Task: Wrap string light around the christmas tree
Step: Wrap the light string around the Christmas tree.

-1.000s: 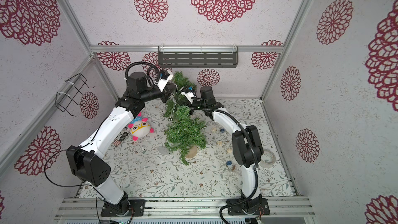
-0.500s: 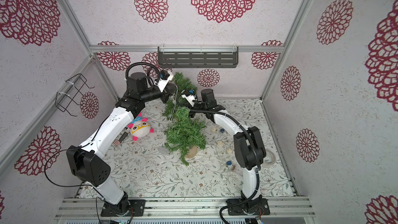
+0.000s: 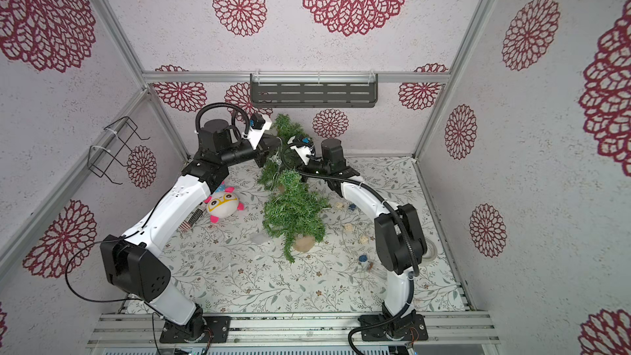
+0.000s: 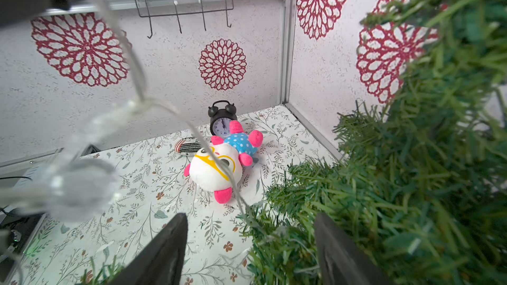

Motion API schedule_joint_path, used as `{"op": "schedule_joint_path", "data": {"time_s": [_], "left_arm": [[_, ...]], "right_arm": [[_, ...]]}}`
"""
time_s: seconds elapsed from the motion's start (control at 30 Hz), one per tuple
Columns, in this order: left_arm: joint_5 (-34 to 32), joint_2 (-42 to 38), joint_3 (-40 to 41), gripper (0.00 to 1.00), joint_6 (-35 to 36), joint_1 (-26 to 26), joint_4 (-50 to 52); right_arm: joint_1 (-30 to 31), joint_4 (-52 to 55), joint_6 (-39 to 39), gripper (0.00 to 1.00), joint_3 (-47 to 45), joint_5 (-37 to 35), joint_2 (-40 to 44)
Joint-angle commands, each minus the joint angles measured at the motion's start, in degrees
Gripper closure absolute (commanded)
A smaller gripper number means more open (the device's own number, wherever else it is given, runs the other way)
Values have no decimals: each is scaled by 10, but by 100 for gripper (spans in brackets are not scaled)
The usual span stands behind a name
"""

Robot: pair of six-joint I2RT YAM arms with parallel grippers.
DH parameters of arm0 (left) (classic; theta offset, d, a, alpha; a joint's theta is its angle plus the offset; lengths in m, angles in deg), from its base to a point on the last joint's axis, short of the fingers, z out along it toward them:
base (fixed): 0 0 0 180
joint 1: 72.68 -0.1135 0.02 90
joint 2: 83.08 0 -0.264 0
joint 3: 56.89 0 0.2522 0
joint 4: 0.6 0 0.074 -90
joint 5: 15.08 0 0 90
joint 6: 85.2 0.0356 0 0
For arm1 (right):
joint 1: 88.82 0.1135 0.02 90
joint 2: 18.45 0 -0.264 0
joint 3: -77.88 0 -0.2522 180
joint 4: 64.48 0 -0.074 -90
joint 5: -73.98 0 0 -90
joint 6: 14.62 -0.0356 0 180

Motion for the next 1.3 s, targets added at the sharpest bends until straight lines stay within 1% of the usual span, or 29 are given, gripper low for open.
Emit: {"op": "schedule_joint_path", "data": {"time_s": [0.0, 0.1, 0.27, 0.33, 0.43, 0.47, 0.57, 0.7, 0.8, 0.93, 1.2, 1.27], "left_arm": [[25, 4, -5, 100, -37, 5, -51], [27, 6, -4, 100, -51, 6, -67], [22, 3, 2, 100, -59, 7, -73], [19, 0, 7, 100, -58, 7, -74], [9, -11, 18, 100, -59, 5, -77], [7, -15, 24, 100, -58, 5, -81], [1, -24, 37, 100, -58, 2, -82], [-4, -32, 57, 100, -60, -3, -84], [-6, -38, 79, 100, -63, -6, -89], [-4, -31, 99, 100, -63, -7, -82], [5, -13, 101, 100, -60, -3, -53], [5, -6, 100, 95, -60, 0, -43]], "right_arm": [[3, -59, -34, 27, 16, 25, -15], [3, -79, -46, 28, 17, 20, -22], [2, -98, -62, 39, -1, 29, -14], [1, -100, -67, 49, -14, 27, -4], [-3, -78, -66, 71, -26, 12, 18], [-5, -82, -67, 77, -38, 8, 29], [-15, -85, -70, 86, -60, -18, 59], [-28, -46, -64, 97, -60, -35, 86], [-37, -17, -54, 100, -66, -48, 107], [-46, 19, -45, 100, -76, -75, 125], [-79, 127, -27, 100, -74, -255, 176], [-84, 155, -18, 100, -80, -296, 196]]}}
